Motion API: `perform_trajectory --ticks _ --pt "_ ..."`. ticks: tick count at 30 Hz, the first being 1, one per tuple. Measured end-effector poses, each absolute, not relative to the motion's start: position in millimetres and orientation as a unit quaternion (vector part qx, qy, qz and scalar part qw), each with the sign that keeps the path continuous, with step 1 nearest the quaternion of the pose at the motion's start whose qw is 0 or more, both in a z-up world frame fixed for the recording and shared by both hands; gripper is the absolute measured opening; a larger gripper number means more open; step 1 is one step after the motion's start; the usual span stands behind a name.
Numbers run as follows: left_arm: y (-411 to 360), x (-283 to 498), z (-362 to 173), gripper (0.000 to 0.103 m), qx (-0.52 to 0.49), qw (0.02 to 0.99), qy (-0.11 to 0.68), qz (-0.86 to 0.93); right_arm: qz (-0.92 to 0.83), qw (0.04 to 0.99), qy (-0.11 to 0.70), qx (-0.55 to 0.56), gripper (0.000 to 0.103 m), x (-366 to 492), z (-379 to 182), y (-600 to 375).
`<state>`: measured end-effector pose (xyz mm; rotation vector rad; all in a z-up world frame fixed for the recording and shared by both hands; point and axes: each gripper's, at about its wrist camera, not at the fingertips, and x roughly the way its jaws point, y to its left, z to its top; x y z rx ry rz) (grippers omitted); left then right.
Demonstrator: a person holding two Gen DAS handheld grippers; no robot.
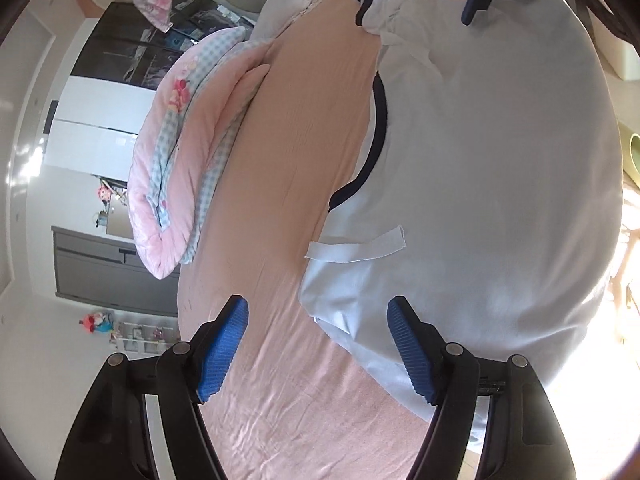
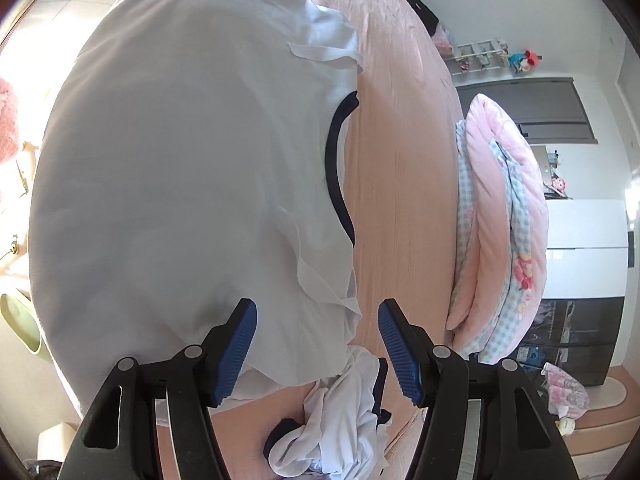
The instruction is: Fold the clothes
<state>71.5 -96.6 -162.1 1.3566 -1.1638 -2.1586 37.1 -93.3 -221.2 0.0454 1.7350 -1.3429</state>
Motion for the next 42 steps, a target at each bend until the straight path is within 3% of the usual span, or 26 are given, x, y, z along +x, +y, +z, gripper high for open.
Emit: perform_trajectory --ticks 6,18,42 --pt "-101.7 74.2 -154.1 0.071 0.471 0.253 -0.339 -0.774 -0.614 0.433 0.655 0.083 0.063 27.6 -207.6 -94.5" --pt "-118.0 97.2 -145.4 0.071 0.458 0.357 -0.099 -0.808 -0.711 0.388 0.563 0.163 0.063 26.1 -195.7 -69.3" --pt "-70.2 145.4 -196.9 0.071 0.502 0.320 -0.214 -0.775 -0.674 0.354 0.645 0.067 0.063 92.0 -235.5 -15.5"
